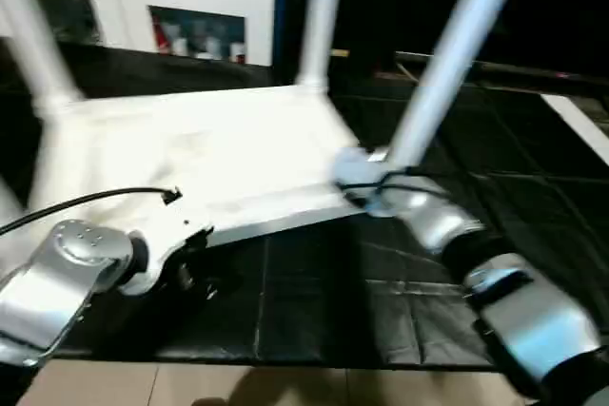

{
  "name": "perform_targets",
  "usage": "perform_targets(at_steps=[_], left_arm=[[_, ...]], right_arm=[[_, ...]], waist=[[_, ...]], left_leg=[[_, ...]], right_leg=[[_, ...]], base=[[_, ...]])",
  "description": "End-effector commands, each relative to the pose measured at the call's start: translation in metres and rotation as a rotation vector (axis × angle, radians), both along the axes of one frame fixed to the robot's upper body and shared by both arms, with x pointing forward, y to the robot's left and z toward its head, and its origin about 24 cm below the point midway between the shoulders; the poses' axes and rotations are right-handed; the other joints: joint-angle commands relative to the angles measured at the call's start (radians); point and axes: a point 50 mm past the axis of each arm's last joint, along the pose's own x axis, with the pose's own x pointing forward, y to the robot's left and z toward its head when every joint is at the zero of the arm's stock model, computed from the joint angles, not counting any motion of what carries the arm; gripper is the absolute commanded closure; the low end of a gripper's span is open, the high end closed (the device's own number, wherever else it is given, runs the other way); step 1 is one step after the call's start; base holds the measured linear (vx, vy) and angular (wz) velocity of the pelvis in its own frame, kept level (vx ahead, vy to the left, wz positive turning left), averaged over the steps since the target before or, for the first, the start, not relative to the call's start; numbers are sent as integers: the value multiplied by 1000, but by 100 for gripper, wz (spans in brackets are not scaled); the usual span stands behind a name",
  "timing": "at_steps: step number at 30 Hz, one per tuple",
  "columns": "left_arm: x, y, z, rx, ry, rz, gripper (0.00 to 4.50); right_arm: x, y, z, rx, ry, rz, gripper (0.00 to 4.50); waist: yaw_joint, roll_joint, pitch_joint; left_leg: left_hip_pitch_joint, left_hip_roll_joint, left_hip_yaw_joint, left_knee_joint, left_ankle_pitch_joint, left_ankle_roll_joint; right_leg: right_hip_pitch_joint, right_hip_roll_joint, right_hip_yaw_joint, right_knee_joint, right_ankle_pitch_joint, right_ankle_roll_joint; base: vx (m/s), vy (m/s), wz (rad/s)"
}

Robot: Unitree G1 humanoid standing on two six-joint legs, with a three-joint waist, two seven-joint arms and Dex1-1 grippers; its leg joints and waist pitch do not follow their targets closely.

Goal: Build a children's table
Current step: Rotate table base

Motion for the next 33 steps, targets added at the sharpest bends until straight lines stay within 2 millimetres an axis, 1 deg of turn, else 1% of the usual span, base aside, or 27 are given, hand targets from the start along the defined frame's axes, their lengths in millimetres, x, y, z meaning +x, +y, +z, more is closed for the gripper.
perform_targets(at_steps=[1, 2, 3, 4, 7, 9, 10, 11, 12, 13, 14, 15, 16, 17, 18, 19, 20, 21, 22, 23, 24, 25, 26, 27, 29, 30, 33], left_arm=[[10, 2, 6, 24, -81, 45, 2], [11, 2, 6, 18, -92, 52, 2], [13, 1, 6, 11, -108, 59, 2], [14, 1, 5, 9, -113, 62, 2], [18, -2, 3, -22, -163, 85, 2], [18, -3, 2, -75, -188, 127, 2], [18, -3, 1, -91, -192, 143, 2], [17, -3, 1, -133, -196, 185, 2], [16, 0, -1, -225, -227, 292, 2], [15, 2, -2, -258, -251, 330, 2], [13, 3, -4, -283, -275, 350, 2], [8, 4, -7, -314, -300, 370, 2], [6, 4, -8, -325, -312, 375, 2], [2, 4, -10, -338, -339, 374, 2], [0, 4, -11, -344, -354, 373, 2], [-5, 6, -15, -370, -355, 414, 2], [-7, 7, -16, -375, -356, 427, 2], [-12, 10, -18, -421, -405, 494, 2], [-12, 10, -18, -421, -405, 494, 2], [-15, 14, -19, -441, -451, 537, 2], [-20, 21, -21, -445, -518, 602, 2], [-20, 21, -21, -445, -518, 602, 2], [-24, 29, -22, -453, -590, 686, 2], [-25, 35, -26, -442, -599, 759, 2], [-27, 44, -31, -435, -608, 875, 2], [-28, 49, -32, -426, -637, 956, 2], [-27, 51, -29, -403, -697, 987, 2]], right_arm=[[3, -37, 1, -22, -3, -135, 0], [3, -41, 2, -23, -7, -147, 0], [4, -45, 3, -21, -11, -160, 0], [4, -46, 3, -20, -12, -163, 0], [4, -49, 5, 6, -37, -158, 0], [4, -40, 9, 91, -51, -108, 0], [3, -37, 10, 118, -51, -92, 0], [2, -31, 11, 169, -48, -53, 0], [0, -19, 13, 287, -33, -2, 0], [-1, -13, 14, 364, -20, 7, 0], [-3, -9, 14, 429, -11, 16, 0], [-5, -4, 15, 497, -1, 36, 0], [-6, -1, 15, 522, 4, 45, 0], [-9, 2, 13, 565, 20, 60, 0], [-10, 4, 12, 588, 30, 68, 0], [-15, 8, 9, 624, 57, 91, 0], [-16, 9, 8, 632, 65, 97, 0], [-25, 14, 2, 671, 127, 149, 0], [-25, 14, 2, 671, 127, 149, 0], [-32, 17, -3, 697, 168, 179, 0], [-42, 20, -9, 732, 212, 210, 0], [-42, 20, -9, 732, 212, 210, 0], [-51, 22, -13, 770, 241, 225, 0], [-56, 22, -15, 779, 244, 232, 0], [-61, 21, -19, 783, 251, 232, 0], [-66, 20, -23, 784, 264, 224, 0], [-71, 19, -26, 792, 286, 218, 0]], waist=[[-13, 41, -63], [-13, 39, -64], [-13, 33, -67], [-12, 34, -69], [-13, 39, -69], [-17, 37, -72], [-18, 38, -71], [-22, 45, -72], [-30, 43, -72], [-34, 42, -72], [-35, 42, -73], [-39, 45, -75], [-39, 45, -75], [-39, 46, -74], [-37, 46, -73], [-36, 51, -72], [-36, 52, -71], [-35, 51, -67], [-31, 50, -64], [-27, 51, -62], [-27, 50, -60], [-25, 49, -59], [-26, 48, -59], [-24, 45, -60], [-26, 49, -58], [-28, 46, -59], [-27, 47, -56]], left_leg=[[7, -7, 20, -77, -286, -57], [4, -9, 21, -75, -282, -56], [-2, -12, 22, -72, -257, -51], [-8, -13, 22, -70, -224, -47], [-20, -12, 20, -69, -202, -49], [-21, -12, 21, -67, -191, -47], [-21, -12, 21, -67, -188, -46], [-23, -12, 20, -66, -180, -42], [-27, -11, 21, -64, -180, -33], [-29, -10, 21, -65, -176, -15], [-29, -10, 19, -65, -172, -9], [-30, -8, 18, -66, -166, 8], [-30, -8, 18, -66, -166, 8], [-26, -5, 18, -66, -171, 16], [-25, -3, 19, -68, -180, 25], [-21, -2, 20, -68, -187, 24], [-20, 0, 21, -68, -192, 23], [-17, -1, 24, -68, -212, 25], [-18, 3, 23, -73, -235, 24], [-13, 3, 22, -75, -268, 24], [-14, 1, 21, -76, -280, 26], [-13, 4, 20, -78, -297, 24], [-12, 4, 19, -80, -306, 22], [-14, 4, 19, -80, -299, 27], [-13, 3, 16, -82, -307, 23], [-14, 2, 16, -80, -310, 22], [-12, 1, 15, -81, -331, 23]], right_leg=[[35, -37, 42, -63, -294, -161], [36, -36, 43, -61, -291, -161], [40, -36, 46, -57, -282, -160], [42, -36, 48, -53, -258, -161], [49, -38, 46, -50, -256, -154], [51, -39, 47, -49, -234, -158], [51, -38, 47, -47, -224, -161], [52, -38, 47, -43, -199, -170], [55, -37, 48, -42, -171, -182], [59, -36, 48, -44, -150, -187], [60, -37, 47, -44, -145, -190], [60, -37, 48, -45, -128, -206], [60, -37, 48, -45, -128, -206], [57, -35, 49, -45, -118, -215], [58, -35, 50, -49, -120, -219], [54, -32, 50, -47, -128, -223], [52, -32, 50, -50, -131, -224], [49, -27, 51, -54, -149, -222], [52, -31, 51, -61, -183, -212], [49, -31, 51, -67, -233, -201], [48, -28, 50, -72, -255, -193], [47, -31, 51, -77, -286, -175], [46, -31, 50, -77, -304, -170], [49, -31, 51, -81, -307, -157], [47, -29, 48, -82, -325, -145], [45, -29, 47, -83, -342, -139], [40, -31, 46, -92, -411, -113]], base=[[0, 0, 0], [0, 0, 0], [0, 0, 0], [0, 0, 0], [0, 0, 0], [0, 0, 0], [0, 0, 0], [0, 0, 0], [0, 0, 0], [0, 0, 0], [0, 0, 0], [0, 0, 0], [0, 0, 0], [0, 0, 0], [0, 0, 0], [0, 0, 0], [0, 0, 0], [0, 0, 0], [0, 0, 0], [0, 0, 0], [0, 0, 0], [0, 0, 0], [0, 0, 0], [0, 0, 0], [0, 0, 0], [0, 0, 0], [0, 0, 0]])
